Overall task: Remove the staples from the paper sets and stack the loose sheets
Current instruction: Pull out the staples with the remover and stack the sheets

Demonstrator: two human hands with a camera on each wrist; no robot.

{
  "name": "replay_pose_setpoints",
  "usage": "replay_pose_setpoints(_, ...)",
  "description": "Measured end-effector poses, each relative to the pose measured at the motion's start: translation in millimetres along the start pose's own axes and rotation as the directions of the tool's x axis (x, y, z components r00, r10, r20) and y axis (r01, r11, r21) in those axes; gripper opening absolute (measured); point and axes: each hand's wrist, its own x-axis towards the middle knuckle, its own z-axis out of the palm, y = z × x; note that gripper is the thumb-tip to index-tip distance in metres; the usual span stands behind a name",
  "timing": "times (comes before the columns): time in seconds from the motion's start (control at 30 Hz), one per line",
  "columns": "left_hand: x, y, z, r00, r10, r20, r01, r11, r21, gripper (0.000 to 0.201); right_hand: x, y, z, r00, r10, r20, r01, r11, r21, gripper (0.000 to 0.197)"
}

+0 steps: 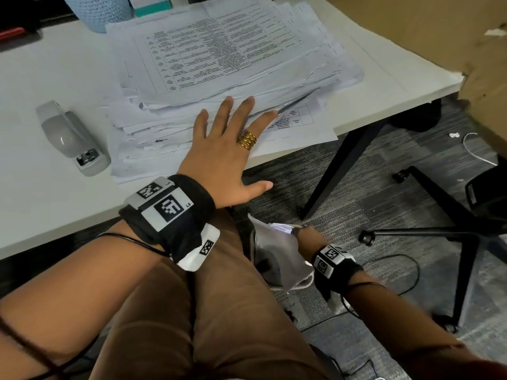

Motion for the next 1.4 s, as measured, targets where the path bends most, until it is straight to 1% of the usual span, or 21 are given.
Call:
replay_pose_setpoints(0.07,0.0,0.0,0.2,1.000,0.000,0.001,0.000,1.000,0.005,0.103,3.8,-3.2,13.5,1.000,-0.007,-0.019,0.009,0.993,0.116,0.041)
replay_pose_setpoints(0.13,0.0,-0.6,0.3,1.000,0.002,0.001,-0.002,1.000,0.008,0.103,3.3,-3.2,29.3,0.999,-0.004,-0.035,0.010,0.987,0.161,0.063)
replay_pose_setpoints(0.23,0.0,-1.6,1.3,1.000,0.002,-0.003,-0.002,1.000,0.007,0.103,0.4,0.0,42.4,0.996,-0.069,-0.064,0.072,0.996,0.047,0.098)
replay_pose_setpoints(0.3,-0.1,-1.6,1.6,1.000,0.002,-0.008,-0.002,1.000,0.008,0.102,4.3,5.8,47.1,0.994,-0.095,-0.059,0.097,0.995,0.034,0.109)
replay_pose_setpoints(0.4,0.0,-0.6,1.2,1.000,0.002,-0.016,-0.001,1.000,0.008,0.101,13.3,13.4,63.5,0.994,-0.109,-0.014,0.108,0.994,-0.029,0.091)
replay_pose_setpoints(0.47,-0.8,-0.4,2.0,1.000,-0.001,-0.023,0.001,1.000,0.004,0.101,17.5,15.8,76.8,0.992,-0.101,0.071,0.107,0.991,-0.075,0.083)
replay_pose_setpoints(0.53,-0.4,-0.5,3.2,1.000,-0.003,-0.025,0.003,1.000,0.004,0.100,24.8,17.5,89.8,0.985,-0.084,0.148,0.096,0.993,-0.076,0.100)
replay_pose_setpoints(0.6,-0.3,-0.5,2.1,1.000,-0.003,-0.026,0.003,1.000,0.007,0.101,30.1,19.6,100.6,0.987,-0.039,0.158,0.046,0.998,-0.042,0.115)
replay_pose_setpoints(0.67,-0.5,-0.8,2.6,1.000,-0.006,-0.026,0.006,1.000,0.014,0.102,39.1,25.4,116.1,0.989,-0.028,0.145,0.031,0.999,-0.018,0.109)
replay_pose_setpoints(0.7,-0.3,-0.7,3.3,1.000,-0.007,-0.028,0.007,1.000,0.017,0.103,45.9,32.9,128.3,0.980,-0.003,0.197,-0.002,1.000,0.023,0.100)
replay_pose_setpoints(0.77,-0.2,-0.5,3.6,1.000,-0.008,-0.030,0.009,1.000,0.022,0.103,57.4,43.2,155.4,0.999,-0.036,0.023,0.036,0.999,0.038,0.083)
replay_pose_setpoints(0.8,-0.5,-0.4,3.2,1.000,-0.010,-0.030,0.011,1.000,0.022,0.103,57.4,43.8,158.2,0.998,-0.056,0.001,0.056,0.997,0.045,0.081)
replay_pose_setpoints(0.87,-0.7,-0.1,2.4,1.000,-0.012,-0.027,0.013,1.000,0.017,0.103,39.6,31.2,128.0,0.988,-0.070,0.136,0.070,0.998,0.005,0.091)
replay_pose_setpoints(0.97,-0.5,-0.4,2.6,1.000,-0.007,-0.020,0.008,1.000,0.009,0.103,20.8,17.0,74.9,0.994,-0.111,0.001,0.111,0.993,-0.030,0.113)
replay_pose_setpoints(1.03,-0.7,0.0,1.6,1.000,0.002,-0.030,-0.003,1.000,-0.012,0.103,7.5,6.9,38.7,0.981,-0.122,-0.153,0.129,0.991,0.040,0.117)
replay_pose_setpoints(1.1,-3.2,0.9,2.5,0.999,-0.005,-0.037,0.004,0.999,-0.041,0.105,-6.3,-2.7,4.2,0.916,-0.133,-0.379,0.176,0.981,0.082,0.095)
replay_pose_setpoints(1.13,-5.0,1.7,3.1,0.999,-0.018,-0.049,0.015,0.997,-0.071,0.106,-13.7,-6.7,-12.2,0.855,-0.158,-0.494,0.220,0.973,0.069,0.078)
replay_pose_setpoints(1.17,-5.8,3.0,2.0,0.996,-0.052,-0.068,0.044,0.993,-0.113,0.105,-21.8,-12.1,-31.1,0.785,-0.166,-0.597,0.249,0.967,0.059,0.061)
replay_pose_setpoints(1.23,-5.2,4.8,-3.6,0.978,-0.180,-0.104,0.153,0.963,-0.222,0.099,-39.3,-26.0,-69.4,0.607,-0.162,-0.778,0.295,0.955,0.031,0.036)
replay_pose_setpoints(1.33,-3.3,4.7,-13.6,0.932,-0.346,-0.106,0.303,0.907,-0.294,0.076,-69.3,-51.4,-123.0,0.346,-0.116,-0.931,0.392,0.920,0.030,0.026)
replay_pose_setpoints(1.4,-0.2,3.3,-19.4,0.930,-0.349,-0.116,0.324,0.927,-0.190,0.056,-82.8,-66.6,-151.2,0.234,-0.075,-0.969,0.440,0.897,0.037,0.024)
